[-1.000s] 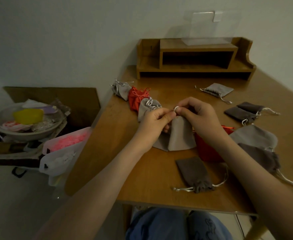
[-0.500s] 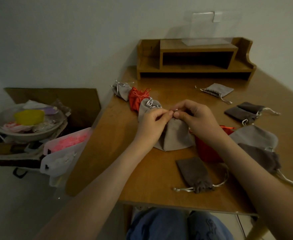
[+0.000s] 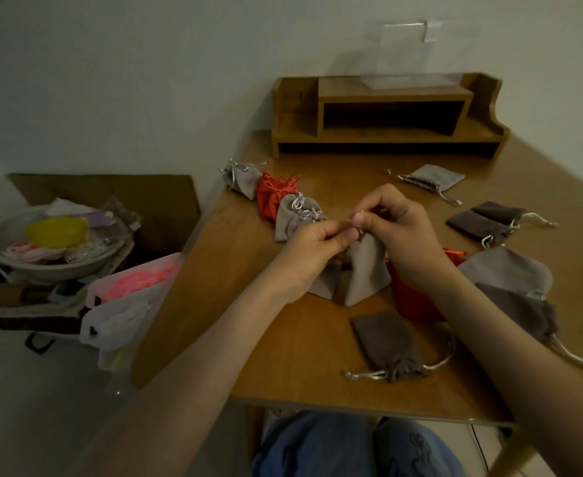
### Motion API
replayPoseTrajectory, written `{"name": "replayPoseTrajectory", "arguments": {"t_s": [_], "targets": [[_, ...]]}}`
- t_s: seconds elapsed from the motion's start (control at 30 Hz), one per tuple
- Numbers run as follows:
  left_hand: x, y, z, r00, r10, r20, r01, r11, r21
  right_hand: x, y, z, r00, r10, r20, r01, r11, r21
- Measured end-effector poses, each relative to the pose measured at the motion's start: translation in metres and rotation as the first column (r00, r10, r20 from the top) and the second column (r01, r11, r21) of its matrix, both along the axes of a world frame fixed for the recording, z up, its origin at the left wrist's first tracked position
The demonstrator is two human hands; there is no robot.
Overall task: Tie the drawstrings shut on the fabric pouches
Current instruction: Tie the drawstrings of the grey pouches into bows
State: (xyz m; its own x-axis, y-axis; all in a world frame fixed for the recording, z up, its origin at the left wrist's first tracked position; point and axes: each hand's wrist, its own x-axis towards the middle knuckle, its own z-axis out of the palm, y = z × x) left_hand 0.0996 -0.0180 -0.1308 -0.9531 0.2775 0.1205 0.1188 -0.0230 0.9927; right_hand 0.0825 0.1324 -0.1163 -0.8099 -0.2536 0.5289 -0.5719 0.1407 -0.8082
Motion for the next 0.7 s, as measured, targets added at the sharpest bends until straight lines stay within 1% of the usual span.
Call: {"name": "replayPoseTrajectory", "arguments": {"t_s": [0.13, 0.2, 0.27, 0.33, 0.4, 0.47, 0.53, 0.6, 0.7], "targets": [[0.005, -0.0002, 0.0037, 0.999, -0.049, 0.006, 0.049, 0.998, 0.025, -0.0002, -0.0032, -0.0014, 0.997, 0.068, 0.023, -0.067, 0.998, -0.012], [0.0068, -0.0012, 0.0059, 0.998, -0.055, -0.017, 0.055, 0.998, 0.018, 0.0003, -0.0054, -0.001, 0.993, 0.116, 0.024, -0.115, 0.993, -0.037], [0.0074, -0.0017, 0.0077, 0.998, -0.053, -0.047, 0.053, 0.999, 0.008, 0.0005, -0.0067, -0.0004, 0.985, 0.165, 0.058, -0.16, 0.984, -0.077], [0.0069, -0.0015, 0.0083, 0.998, -0.017, -0.059, 0.018, 1.0, 0.011, 0.0002, -0.0062, -0.0005, 0.969, 0.218, 0.119, -0.204, 0.972, -0.12], [0.0056, -0.0023, 0.0083, 0.998, 0.048, -0.05, -0.046, 0.998, 0.044, -0.0006, -0.0055, 0.0001, 0.966, 0.191, 0.173, -0.177, 0.98, -0.089], [0.0043, -0.0039, 0.0076, 0.994, 0.109, -0.013, -0.107, 0.99, 0.094, -0.0004, -0.0051, 0.0005, 0.96, 0.148, 0.239, -0.151, 0.989, -0.007], [0.0033, -0.0049, 0.0064, 0.99, 0.137, 0.034, -0.14, 0.983, 0.116, -0.0012, -0.0039, -0.0011, 0.936, 0.138, 0.323, -0.168, 0.984, 0.067], [0.003, -0.0046, 0.0057, 0.988, 0.139, 0.068, -0.147, 0.981, 0.129, -0.0015, -0.0024, 0.0005, 0.91, 0.131, 0.394, -0.176, 0.981, 0.08], [0.0038, -0.0041, 0.0068, 0.986, 0.141, 0.085, -0.153, 0.975, 0.161, -0.0023, 0.0007, 0.0041, 0.888, 0.13, 0.441, -0.181, 0.981, 0.075]]}}
